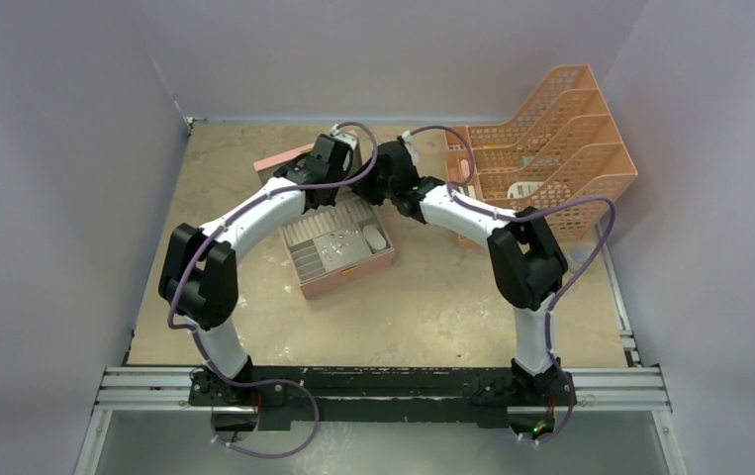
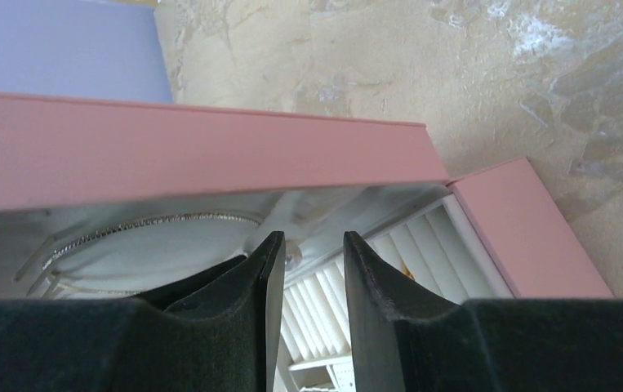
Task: Organize the mixed jewelry
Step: Place the jewelry in the jewelry box.
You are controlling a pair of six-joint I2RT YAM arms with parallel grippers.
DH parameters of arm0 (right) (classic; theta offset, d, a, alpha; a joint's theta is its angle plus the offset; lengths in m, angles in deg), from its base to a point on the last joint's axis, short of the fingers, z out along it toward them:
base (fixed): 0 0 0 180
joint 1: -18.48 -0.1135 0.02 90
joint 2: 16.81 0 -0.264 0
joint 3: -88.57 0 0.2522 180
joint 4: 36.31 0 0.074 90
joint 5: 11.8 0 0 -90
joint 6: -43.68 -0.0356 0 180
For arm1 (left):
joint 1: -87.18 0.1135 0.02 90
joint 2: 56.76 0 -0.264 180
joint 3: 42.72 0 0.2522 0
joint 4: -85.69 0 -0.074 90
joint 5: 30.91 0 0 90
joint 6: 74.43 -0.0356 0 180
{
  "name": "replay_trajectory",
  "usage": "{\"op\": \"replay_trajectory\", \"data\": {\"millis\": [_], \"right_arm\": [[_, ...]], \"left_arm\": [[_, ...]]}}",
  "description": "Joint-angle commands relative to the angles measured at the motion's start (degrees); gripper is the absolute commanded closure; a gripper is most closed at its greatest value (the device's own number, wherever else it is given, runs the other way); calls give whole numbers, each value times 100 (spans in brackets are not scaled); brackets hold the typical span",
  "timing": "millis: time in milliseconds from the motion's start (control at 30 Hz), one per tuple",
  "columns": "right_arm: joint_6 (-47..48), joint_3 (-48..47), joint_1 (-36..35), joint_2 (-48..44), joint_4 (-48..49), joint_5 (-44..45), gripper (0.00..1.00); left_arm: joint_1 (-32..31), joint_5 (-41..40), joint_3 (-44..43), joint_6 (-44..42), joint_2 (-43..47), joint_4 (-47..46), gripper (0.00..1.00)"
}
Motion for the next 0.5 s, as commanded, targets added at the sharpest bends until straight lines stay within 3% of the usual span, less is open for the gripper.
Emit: {"op": "replay_trajectory", "data": {"millis": [0, 133, 467], "right_arm": [[-118, -347, 10, 145, 338, 98, 64], [-102, -336, 8, 217, 766, 63, 65], [-29, -416, 6, 340, 1106, -231, 64]], "left_arm": [[50, -257, -32, 174, 532, -854, 90], [50, -273, 260, -19, 669, -1308, 90], [50, -74, 372, -39, 1039, -1426, 88]]}}
